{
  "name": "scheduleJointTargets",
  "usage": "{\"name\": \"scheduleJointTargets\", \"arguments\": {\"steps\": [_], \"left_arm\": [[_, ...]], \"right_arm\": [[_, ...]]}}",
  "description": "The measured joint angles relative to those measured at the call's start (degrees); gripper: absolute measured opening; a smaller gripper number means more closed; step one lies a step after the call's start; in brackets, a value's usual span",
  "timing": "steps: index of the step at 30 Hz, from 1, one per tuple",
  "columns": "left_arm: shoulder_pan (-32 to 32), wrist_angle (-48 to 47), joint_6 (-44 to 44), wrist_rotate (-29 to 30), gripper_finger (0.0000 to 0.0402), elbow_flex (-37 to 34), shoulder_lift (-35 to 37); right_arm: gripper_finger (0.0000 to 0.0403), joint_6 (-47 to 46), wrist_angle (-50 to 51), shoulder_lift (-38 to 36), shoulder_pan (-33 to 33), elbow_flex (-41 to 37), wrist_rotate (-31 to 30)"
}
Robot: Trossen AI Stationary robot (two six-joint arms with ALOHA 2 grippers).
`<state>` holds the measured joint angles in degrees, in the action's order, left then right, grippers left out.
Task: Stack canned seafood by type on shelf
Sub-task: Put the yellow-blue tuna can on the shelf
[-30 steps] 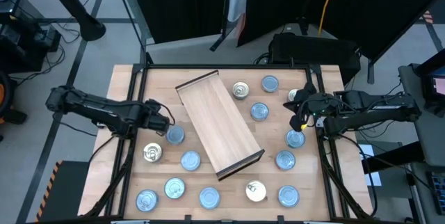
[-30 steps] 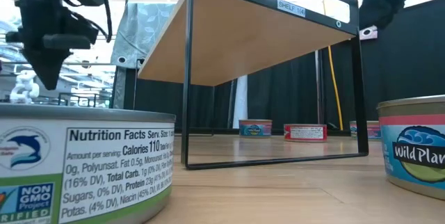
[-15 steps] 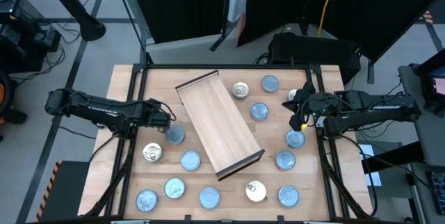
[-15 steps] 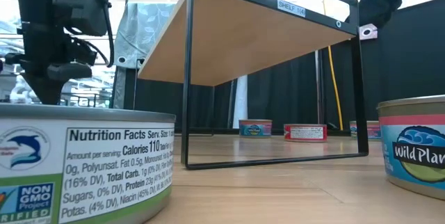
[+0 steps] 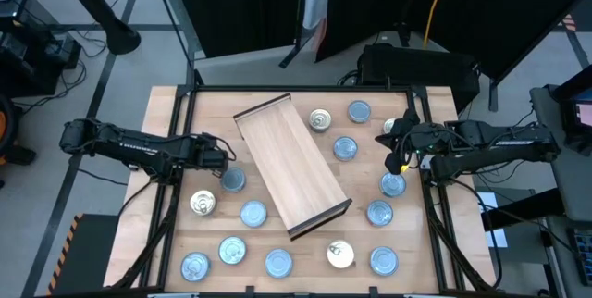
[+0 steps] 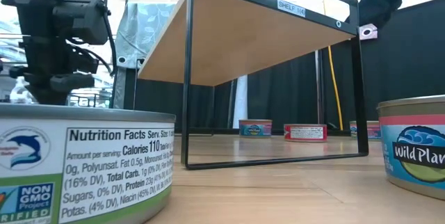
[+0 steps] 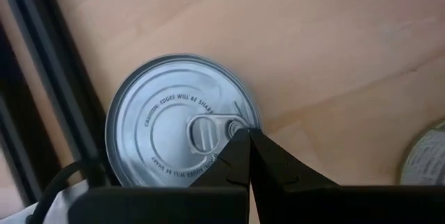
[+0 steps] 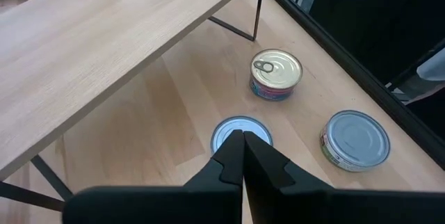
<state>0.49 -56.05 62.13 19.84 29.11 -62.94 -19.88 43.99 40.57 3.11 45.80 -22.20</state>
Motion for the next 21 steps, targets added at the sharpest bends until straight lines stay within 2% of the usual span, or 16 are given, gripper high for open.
{"name": "scheduleJointTargets", "arguments": {"steps": [21], "left_arm": [[-0.14, -0.17, -6.76, -0.34, 0.0002, 2.09, -0.09]], "right_arm": [[0.0000, 0.02, 0.04, 0.01, 0.00, 0.00, 0.00]]}}
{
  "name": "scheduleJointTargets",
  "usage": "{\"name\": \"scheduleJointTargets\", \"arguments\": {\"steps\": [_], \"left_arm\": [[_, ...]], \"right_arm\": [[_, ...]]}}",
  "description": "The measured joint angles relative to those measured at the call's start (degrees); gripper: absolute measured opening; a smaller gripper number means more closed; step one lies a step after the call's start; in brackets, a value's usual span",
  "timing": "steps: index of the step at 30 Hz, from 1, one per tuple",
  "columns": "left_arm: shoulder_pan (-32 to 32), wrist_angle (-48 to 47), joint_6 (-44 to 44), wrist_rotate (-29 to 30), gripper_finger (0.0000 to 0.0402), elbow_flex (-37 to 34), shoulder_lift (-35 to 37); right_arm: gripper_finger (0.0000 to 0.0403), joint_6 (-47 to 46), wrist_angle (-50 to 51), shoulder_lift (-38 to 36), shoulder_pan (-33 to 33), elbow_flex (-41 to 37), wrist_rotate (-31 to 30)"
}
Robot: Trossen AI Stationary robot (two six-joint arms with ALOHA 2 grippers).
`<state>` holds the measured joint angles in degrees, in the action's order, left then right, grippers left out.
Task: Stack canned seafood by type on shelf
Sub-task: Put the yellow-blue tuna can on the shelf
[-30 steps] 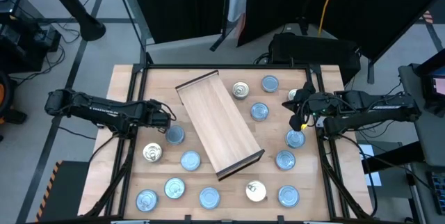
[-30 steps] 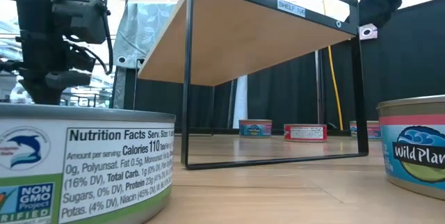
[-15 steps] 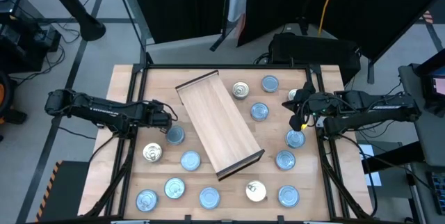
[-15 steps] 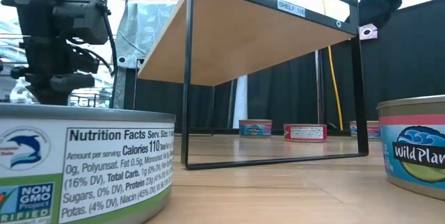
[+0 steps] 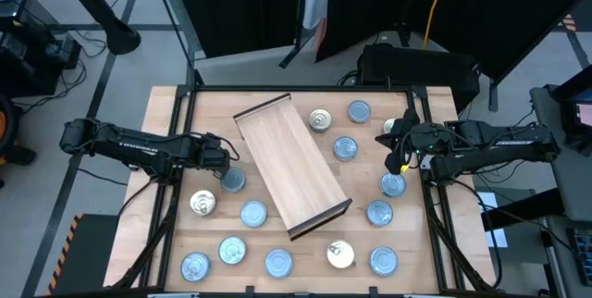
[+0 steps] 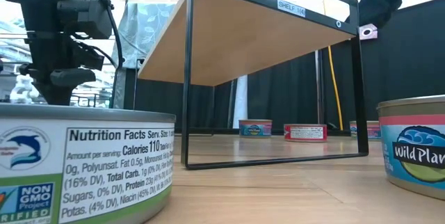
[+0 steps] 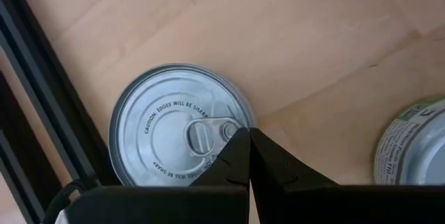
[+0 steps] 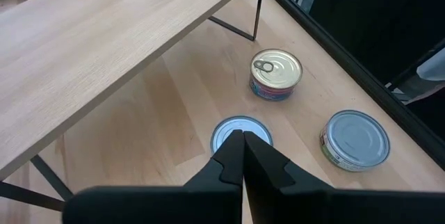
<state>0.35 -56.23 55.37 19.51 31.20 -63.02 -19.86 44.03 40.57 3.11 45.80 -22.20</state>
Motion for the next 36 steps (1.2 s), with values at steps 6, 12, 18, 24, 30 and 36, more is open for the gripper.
{"name": "scheduleJointTargets", "arguments": {"steps": [6, 12, 18, 24, 30, 36], "left_arm": [[-0.06, 0.22, -2.41, 0.11, 0.0002, 0.00, 0.00], [-0.06, 0.63, -6.41, 0.29, 0.0002, -0.73, 0.02], [-0.11, 3.38, -6.40, 0.80, 0.0002, -2.40, 0.15], [-1.13, 8.71, -7.66, -0.26, 0.0002, -2.56, -0.02], [-2.11, 9.87, -6.30, 0.00, 0.0001, -3.33, -2.38], [-2.94, 15.40, -4.81, 0.21, 0.0001, -6.42, -6.88]], "right_arm": [[0.0000, 0.61, -0.01, 0.00, 0.00, -0.02, 0.00], [0.0000, 0.61, 0.00, -0.01, 0.00, 0.00, 0.01], [0.0000, 0.61, 0.00, -0.01, 0.00, -0.01, 0.03], [0.0000, 0.61, 0.02, 0.00, 0.00, -0.02, 0.04], [0.0000, 0.61, 0.14, -0.02, 0.00, -0.01, 0.35], [0.0000, 0.83, 0.72, -0.02, 0.02, -0.01, 3.08]]}}
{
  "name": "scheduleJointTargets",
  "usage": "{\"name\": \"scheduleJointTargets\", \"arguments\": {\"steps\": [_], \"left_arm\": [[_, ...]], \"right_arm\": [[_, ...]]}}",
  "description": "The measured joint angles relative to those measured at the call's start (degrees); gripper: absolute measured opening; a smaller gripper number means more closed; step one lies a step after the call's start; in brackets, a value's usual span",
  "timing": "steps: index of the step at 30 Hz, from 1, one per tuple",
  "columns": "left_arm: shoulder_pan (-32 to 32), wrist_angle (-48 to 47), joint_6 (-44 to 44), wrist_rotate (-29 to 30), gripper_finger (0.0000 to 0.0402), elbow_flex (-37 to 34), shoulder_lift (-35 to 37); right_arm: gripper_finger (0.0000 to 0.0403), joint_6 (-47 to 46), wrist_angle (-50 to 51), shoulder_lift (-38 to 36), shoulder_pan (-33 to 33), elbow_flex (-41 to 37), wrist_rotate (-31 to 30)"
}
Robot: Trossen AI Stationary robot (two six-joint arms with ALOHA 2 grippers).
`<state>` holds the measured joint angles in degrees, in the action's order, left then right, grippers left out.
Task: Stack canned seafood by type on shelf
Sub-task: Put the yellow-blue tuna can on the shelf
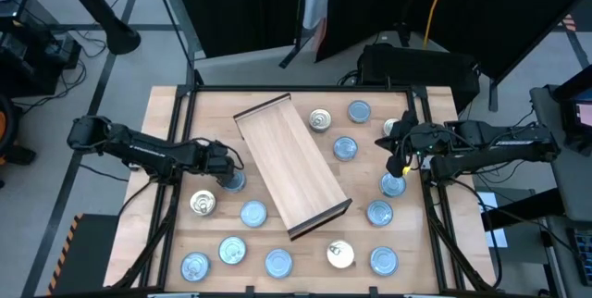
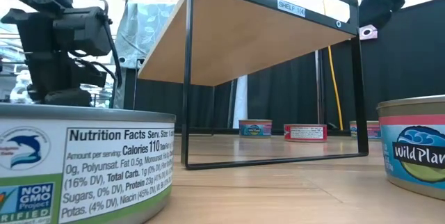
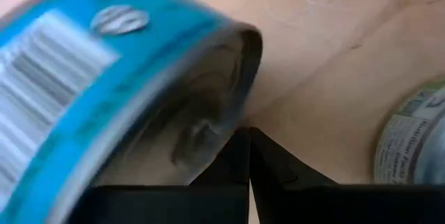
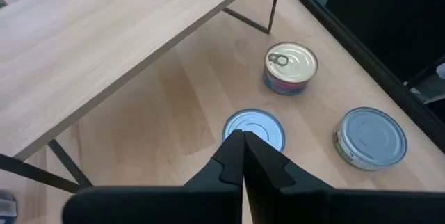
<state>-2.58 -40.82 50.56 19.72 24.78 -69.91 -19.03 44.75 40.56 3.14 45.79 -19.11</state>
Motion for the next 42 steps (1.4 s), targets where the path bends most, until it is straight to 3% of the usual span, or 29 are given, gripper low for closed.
{"name": "scheduleJointTargets", "arguments": {"steps": [8, 12, 19, 23, 32, 35, 42], "left_arm": [[-2.91, -1.94, 0.05, -0.76, 0.0001, 4.02, -1.09], [-4.51, -9.54, -1.89, -2.58, 0.0001, 9.64, -0.37], [-6.28, -27.06, -13.20, -3.19, 0.0011, 23.43, 2.67], [-4.68, -33.36, -18.86, -1.44, 0.0073, 27.75, 5.28], [2.91, -30.00, -36.74, 1.22, 0.0292, 27.56, 9.64], [4.99, -25.39, -42.71, 0.28, 0.0319, 25.50, 9.61], [9.28, -22.05, -48.00, -1.71, 0.0324, 20.62, 8.33]], "right_arm": [[0.0000, -0.01, 0.09, 0.02, 0.00, -0.01, -0.02], [0.0000, -0.11, 0.13, 0.02, 0.00, 0.01, -0.02], [0.0000, 0.20, 0.15, 0.02, 0.00, 0.01, -0.04], [0.0000, 0.20, 0.50, 0.02, 0.00, 0.00, -0.04], [0.0000, 0.22, 1.04, 0.02, 0.00, 0.01, -0.02], [0.0000, 0.22, 1.20, 0.02, 0.00, 0.01, 0.01], [0.0000, 0.24, 1.44, 0.02, 0.00, 0.01, 2.90]]}}
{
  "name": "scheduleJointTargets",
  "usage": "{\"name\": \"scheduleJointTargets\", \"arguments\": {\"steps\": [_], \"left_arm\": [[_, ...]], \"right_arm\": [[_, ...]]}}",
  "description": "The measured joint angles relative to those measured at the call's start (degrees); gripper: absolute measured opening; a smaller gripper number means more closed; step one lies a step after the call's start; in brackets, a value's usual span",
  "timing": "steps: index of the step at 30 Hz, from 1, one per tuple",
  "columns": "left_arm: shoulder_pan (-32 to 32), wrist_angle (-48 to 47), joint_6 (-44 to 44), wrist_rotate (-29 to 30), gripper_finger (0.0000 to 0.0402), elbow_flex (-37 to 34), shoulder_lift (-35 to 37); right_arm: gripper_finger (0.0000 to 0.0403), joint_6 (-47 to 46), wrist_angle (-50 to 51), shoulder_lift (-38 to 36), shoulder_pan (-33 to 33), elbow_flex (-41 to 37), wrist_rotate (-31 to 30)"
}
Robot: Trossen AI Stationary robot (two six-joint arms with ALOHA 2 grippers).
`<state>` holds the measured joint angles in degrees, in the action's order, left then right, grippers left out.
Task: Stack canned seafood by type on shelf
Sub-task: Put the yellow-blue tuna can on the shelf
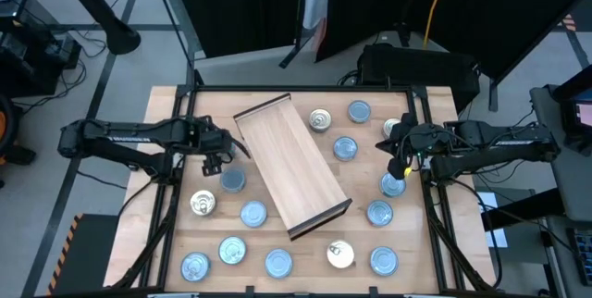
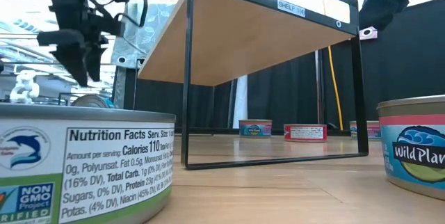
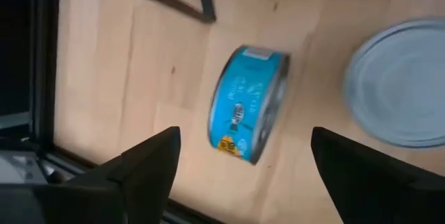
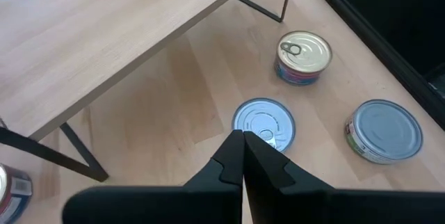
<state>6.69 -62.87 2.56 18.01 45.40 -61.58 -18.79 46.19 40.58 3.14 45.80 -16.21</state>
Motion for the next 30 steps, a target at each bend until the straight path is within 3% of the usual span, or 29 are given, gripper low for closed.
{"name": "scheduleJointTargets", "arguments": {"steps": [4, 9, 17, 30], "left_arm": [[1.94, 1.75, -1.52, -1.42, 0.0324, -0.78, -0.05], [3.80, 2.60, -5.74, 1.04, 0.0311, -0.76, -0.06], [7.52, 2.74, -10.27, -5.13, 0.0272, -0.76, -2.13], [10.19, 4.35, -15.64, -4.21, 0.0269, -4.36, -5.43]], "right_arm": [[0.0000, 0.00, 0.00, 0.00, 0.00, -0.01, 0.04], [0.0000, 0.00, -0.02, 0.00, 0.00, 0.00, 0.05], [0.0000, 0.00, -0.02, 0.00, 0.00, 0.00, 0.05], [0.0000, 0.00, 0.00, 0.00, 0.00, -0.01, 0.07]]}}
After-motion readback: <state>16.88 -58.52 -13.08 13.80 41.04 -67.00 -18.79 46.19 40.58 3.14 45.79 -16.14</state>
